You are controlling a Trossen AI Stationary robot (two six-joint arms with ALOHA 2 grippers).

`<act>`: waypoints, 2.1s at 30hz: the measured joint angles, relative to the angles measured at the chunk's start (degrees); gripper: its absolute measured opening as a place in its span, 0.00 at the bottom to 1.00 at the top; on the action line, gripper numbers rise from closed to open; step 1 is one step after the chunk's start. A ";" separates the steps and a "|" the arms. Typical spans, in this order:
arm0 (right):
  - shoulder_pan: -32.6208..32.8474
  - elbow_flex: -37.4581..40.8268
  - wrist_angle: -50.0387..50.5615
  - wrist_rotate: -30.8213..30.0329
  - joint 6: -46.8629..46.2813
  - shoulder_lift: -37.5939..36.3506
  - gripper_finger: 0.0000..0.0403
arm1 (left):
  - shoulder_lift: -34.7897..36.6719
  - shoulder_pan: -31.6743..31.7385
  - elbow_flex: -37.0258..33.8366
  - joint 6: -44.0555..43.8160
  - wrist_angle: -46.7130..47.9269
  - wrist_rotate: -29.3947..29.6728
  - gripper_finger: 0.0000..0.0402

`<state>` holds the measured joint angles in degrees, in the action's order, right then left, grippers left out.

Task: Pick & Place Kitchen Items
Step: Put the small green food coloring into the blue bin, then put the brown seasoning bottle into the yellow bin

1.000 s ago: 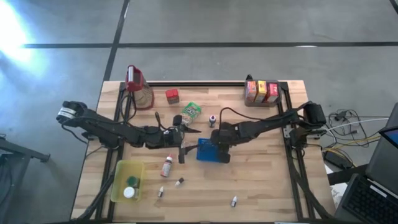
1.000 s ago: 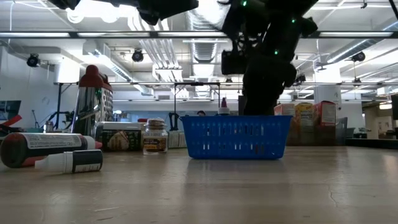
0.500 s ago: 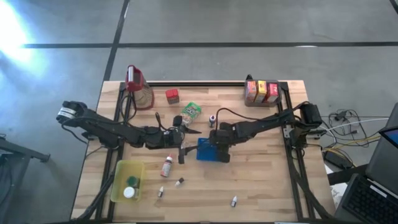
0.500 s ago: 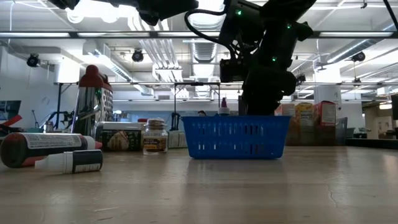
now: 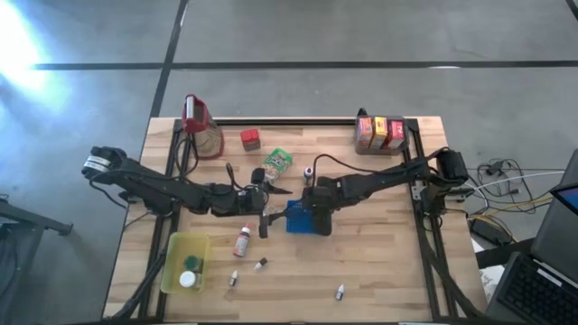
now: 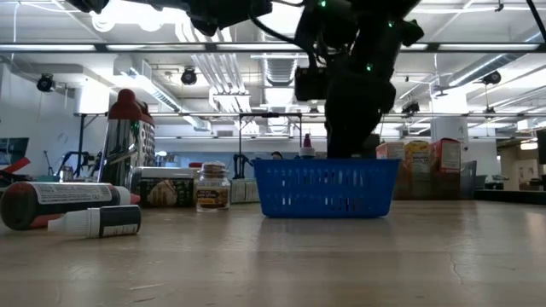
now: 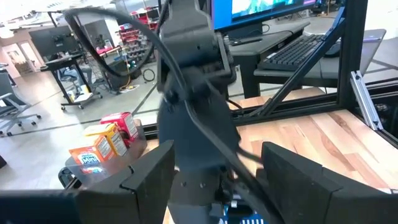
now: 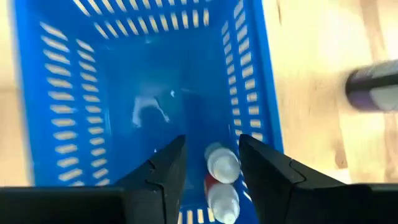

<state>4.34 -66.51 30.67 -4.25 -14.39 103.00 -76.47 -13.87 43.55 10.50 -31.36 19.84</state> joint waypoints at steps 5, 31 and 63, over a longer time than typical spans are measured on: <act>0.75 -5.58 8.33 0.10 -1.69 -0.96 0.39 | 0.00 0.00 0.00 -0.04 1.38 -0.02 0.61; 21.46 -0.65 20.70 -20.29 -21.82 -24.78 0.02 | 1.70 -0.19 -3.10 -6.21 4.55 0.02 0.61; 16.70 13.50 12.44 -19.91 -16.79 -29.45 0.02 | 2.58 -0.27 1.89 -10.69 25.54 11.80 0.61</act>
<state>21.04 -53.00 43.12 -24.16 -31.18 73.55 -73.89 -14.14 45.44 -0.19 -5.82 31.63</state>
